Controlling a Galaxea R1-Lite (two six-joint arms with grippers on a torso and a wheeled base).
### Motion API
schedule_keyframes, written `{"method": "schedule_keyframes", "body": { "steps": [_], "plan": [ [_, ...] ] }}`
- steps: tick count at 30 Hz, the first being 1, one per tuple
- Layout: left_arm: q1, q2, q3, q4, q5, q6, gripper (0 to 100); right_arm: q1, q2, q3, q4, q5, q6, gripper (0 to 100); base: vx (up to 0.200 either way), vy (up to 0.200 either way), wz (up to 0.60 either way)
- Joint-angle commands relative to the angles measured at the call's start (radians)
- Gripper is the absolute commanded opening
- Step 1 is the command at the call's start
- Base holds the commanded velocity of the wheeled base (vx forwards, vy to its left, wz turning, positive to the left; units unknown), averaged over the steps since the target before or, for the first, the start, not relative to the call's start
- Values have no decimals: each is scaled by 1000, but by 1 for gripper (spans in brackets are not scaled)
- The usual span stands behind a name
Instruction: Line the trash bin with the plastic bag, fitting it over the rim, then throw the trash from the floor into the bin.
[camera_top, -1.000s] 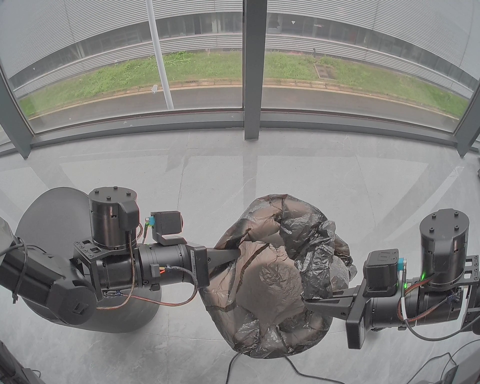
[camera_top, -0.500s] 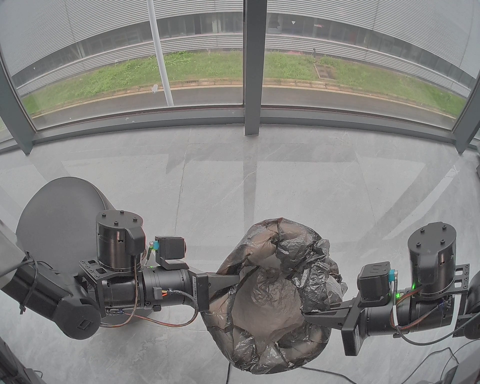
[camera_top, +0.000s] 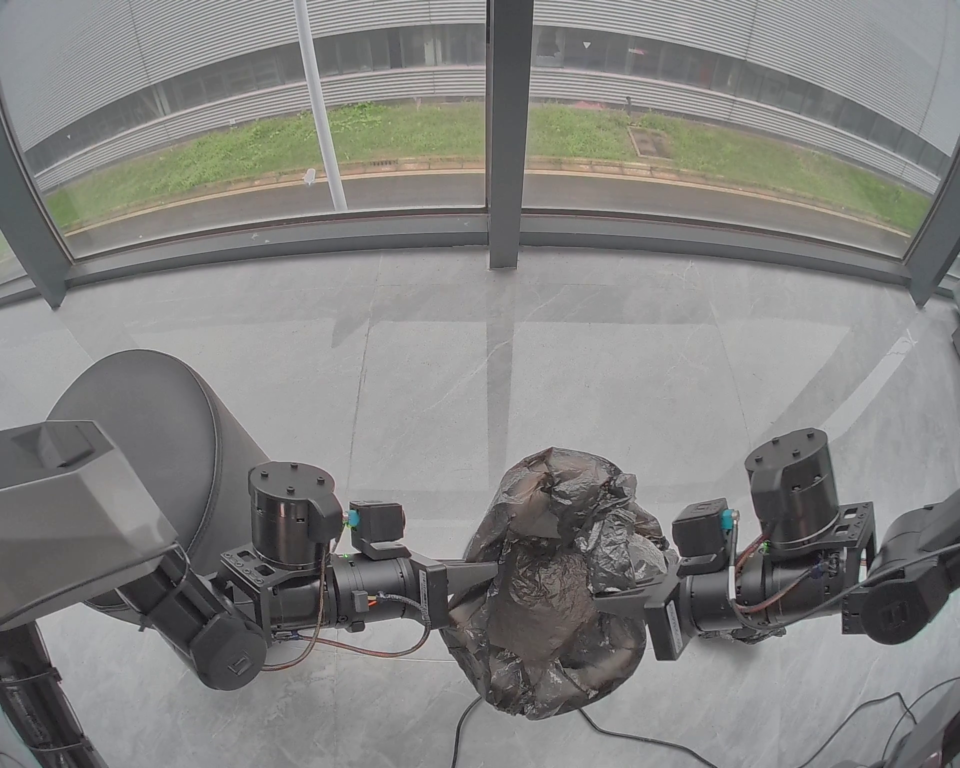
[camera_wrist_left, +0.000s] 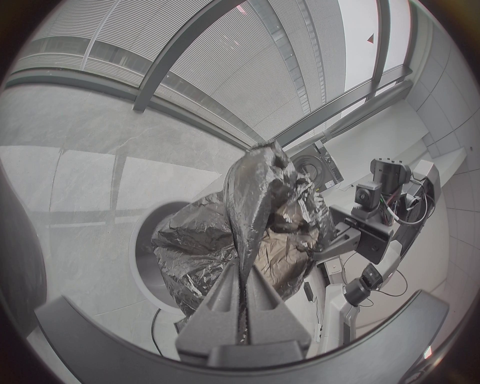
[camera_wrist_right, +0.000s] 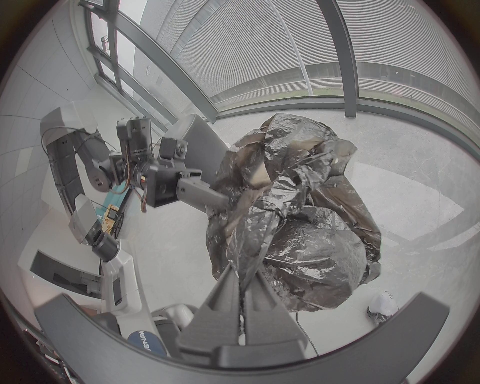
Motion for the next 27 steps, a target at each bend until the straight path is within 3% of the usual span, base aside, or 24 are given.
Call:
{"method": "schedule_keyframes", "body": {
  "steps": [1,10,14,19,27],
  "plan": [
    [29,119,2,-48,-17,-4,0,-30,161,-54,-69,33,3,0,0,0,0],
    [156,67,68,-57,-110,-3,0,52,230,-126,-67,91,41,0,0,0,0],
    [213,-4,132,-57,-195,-3,0,105,258,-209,-67,94,165,0,0,0,0],
    [208,4,127,-57,-199,-3,0,108,288,-249,-69,91,204,0,0,0,0],
    [126,94,121,-62,-150,36,0,82,223,-255,-70,88,197,0,0,0,0]
  ]
}}
